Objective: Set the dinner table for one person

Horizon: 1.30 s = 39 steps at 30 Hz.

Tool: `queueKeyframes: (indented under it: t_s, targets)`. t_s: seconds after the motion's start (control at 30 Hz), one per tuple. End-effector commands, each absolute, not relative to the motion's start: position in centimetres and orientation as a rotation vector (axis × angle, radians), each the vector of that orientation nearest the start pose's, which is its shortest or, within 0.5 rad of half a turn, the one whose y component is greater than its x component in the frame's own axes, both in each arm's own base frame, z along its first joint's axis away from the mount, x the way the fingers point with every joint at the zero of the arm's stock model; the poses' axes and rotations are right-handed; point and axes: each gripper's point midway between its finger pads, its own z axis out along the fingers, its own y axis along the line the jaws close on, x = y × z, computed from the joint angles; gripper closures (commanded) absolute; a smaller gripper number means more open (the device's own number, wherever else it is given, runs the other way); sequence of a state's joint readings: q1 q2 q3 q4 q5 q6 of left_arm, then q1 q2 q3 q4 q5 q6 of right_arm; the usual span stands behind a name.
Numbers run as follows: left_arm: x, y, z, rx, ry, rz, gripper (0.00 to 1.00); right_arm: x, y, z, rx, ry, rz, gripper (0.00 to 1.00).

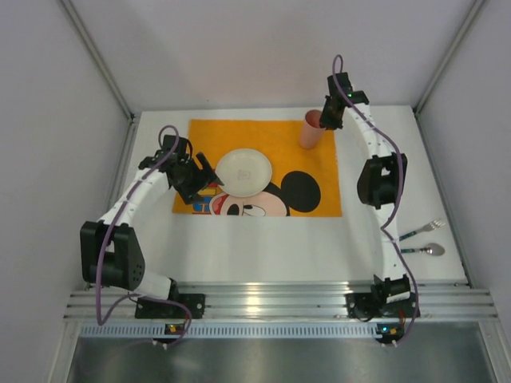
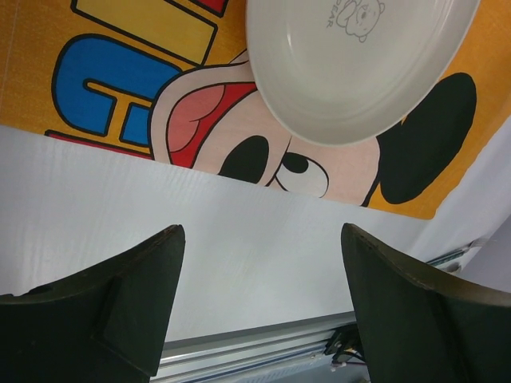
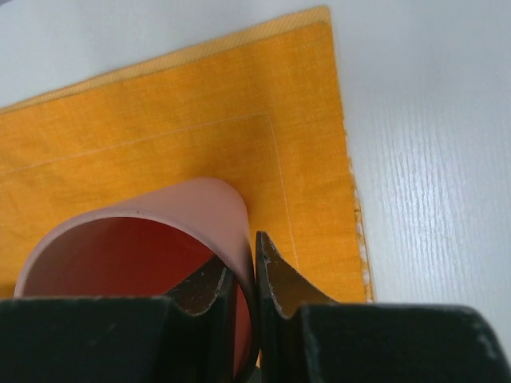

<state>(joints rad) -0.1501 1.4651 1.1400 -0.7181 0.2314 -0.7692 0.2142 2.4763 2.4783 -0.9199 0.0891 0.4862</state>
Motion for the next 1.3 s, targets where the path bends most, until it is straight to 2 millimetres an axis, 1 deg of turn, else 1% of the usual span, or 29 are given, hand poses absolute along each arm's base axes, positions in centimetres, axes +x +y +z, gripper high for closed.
queueKeyframes:
  t_s: [0.0, 0.17, 0.2, 0.3, 0.43, 0.5, 0.53, 0.57, 0.6, 0.63, 0.67, 0.7, 0.73, 0.77, 0.8, 0.83, 0.87, 0.9, 0.93, 0.97, 1.0, 1.03, 1.07, 1.1, 1.13, 1.17, 1.2, 1.23, 1.27]
  targets:
    - [34.2, -12.4, 13.7, -0.674, 2.572, -0.659, 0.16, 60.3, 13.3, 14.8, 0.359, 2.326, 0.15, 1.0]
    - [35.0, -12.8, 12.8, -0.687, 2.598, -0.669, 0.17, 59.9, 12.9, 15.1, 0.274, 2.311, -0.003, 0.88]
    - [35.1, -12.8, 12.7, -0.689, 2.599, -0.67, 0.17, 59.8, 13.5, 15.2, 0.248, 2.307, -0.025, 0.86]
    - [35.4, -13.1, 12.5, -0.694, 2.605, -0.677, 0.17, 59.7, 13.6, 14.7, 0.209, 2.313, -0.061, 0.74]
    - [35.2, -13.4, 12.5, -0.681, 2.611, -0.673, 0.17, 59.7, 14.1, 14.1, 0.216, 2.333, -0.001, 0.38]
    - [35.0, -13.5, 12.8, -0.676, 2.607, -0.678, 0.17, 59.7, 14.4, 14.8, 0.207, 2.323, 0.021, 0.31]
    - [34.7, -13.4, 12.8, -0.676, 2.606, -0.677, 0.18, 59.7, 14.5, 15.4, 0.201, 2.313, 0.029, 0.21]
    - [34.6, -13.4, 12.9, -0.679, 2.602, -0.679, 0.17, 59.9, 14.4, 16.3, 0.195, 2.292, 0.035, 0.16]
    - [34.4, -13.4, 13.0, -0.675, 2.601, -0.678, 0.18, 59.8, 14.3, 18.2, 0.19, 2.258, 0.045, 0.12]
    - [34.3, -13.4, 13.3, -0.673, 2.592, -0.68, 0.17, 59.8, 14.1, 19.5, 0.17, 2.234, 0.041, 0.03]
    - [34.2, -13.4, 13.4, -0.671, 2.589, -0.677, 0.17, 59.7, 13.6, 20.8, 0.166, 2.209, 0.038, 0.0]
    - [34.2, -13.4, 13.8, -0.664, 2.577, -0.685, 0.17, 59.5, 12.3, 24.3, 0.184, 2.142, 0.044, 0.0]
    - [34.1, -13.5, 14.0, -0.655, 2.573, -0.689, 0.17, 59.0, 11.3, 25.0, 0.191, 2.133, 0.028, 0.0]
    - [34.2, -13.6, 14.2, -0.645, 2.568, -0.694, 0.17, 57.9, 9.7, 28.8, 0.224, 2.068, 0.015, 0.0]
    - [34.1, -13.7, 14.4, -0.639, 2.564, -0.697, 0.18, 57.5, 6.9, 30.3, 0.283, 2.034, -0.017, 0.0]
    - [34.0, -13.9, 14.4, -0.631, 2.563, -0.702, 0.18, 56.4, 5.1, 29.9, 0.337, 2.047, -0.059, 0.0]
    - [34.0, -14.1, 14.4, -0.624, 2.564, -0.715, 0.17, 55.4, 2.8, 30.7, 0.405, 2.022, -0.118, 0.0]
    - [34.1, -14.2, 14.6, -0.618, 2.551, -0.727, 0.17, 53.1, -0.7, 33.9, 0.487, 1.957, -0.13, 0.0]
    - [33.9, -14.4, 14.3, -0.612, 2.555, -0.732, 0.17, 51.7, -2.2, 31.9, 0.551, 1.997, -0.146, 0.0]
    - [33.8, -14.6, 14.3, -0.608, 2.553, -0.742, 0.17, 49.2, -3.6, 34.1, 0.598, 1.95, -0.137, 0.0]
    - [33.9, -14.8, 14.3, -0.596, 2.544, -0.751, 0.17, 47.4, -7.1, 33.4, 0.693, 1.949, -0.178, 0.0]
    - [33.7, -15.1, 14.1, -0.58, 2.55, -0.756, 0.17, 45.4, -8.3, 30.0, 0.78, 2.012, -0.193, 0.0]
    - [33.7, -15.3, 14.1, -0.57, 2.548, -0.758, 0.17, 43.0, -9.0, 30.7, 0.828, 1.993, -0.165, 0.0]
    - [33.6, -15.6, 13.7, -0.559, 2.548, -0.766, 0.17, 40.9, -11.6, 29.5, 0.925, 1.991, -0.18, 0.0]
    - [33.6, -15.9, 13.4, -0.547, 2.551, -0.772, 0.17, 38.5, -12.2, 25.3, 1.001, 2.077, -0.191, 0.0]
    - [33.5, -16.0, 13.1, -0.547, 2.554, -0.775, 0.17, 36.7, -12.8, 24.2, 1.048, 2.099, -0.195, 0.0]
    - [33.1, -16.4, 12.3, -0.546, 2.577, -0.786, 0.17, 34.2, -14.0, 23.9, 1.112, 2.083, -0.24, 0.0]
    - [33.3, -16.7, 12.1, -0.539, 2.571, -0.803, 0.17, 31.9, -14.0, 20.7, 1.173, 2.139, -0.299, 0.0]
    - [33.3, -17.0, 11.8, -0.544, 2.578, -0.816, 0.18, 30.4, -14.1, 20.2, 1.193, 2.134, -0.339, 0.0]
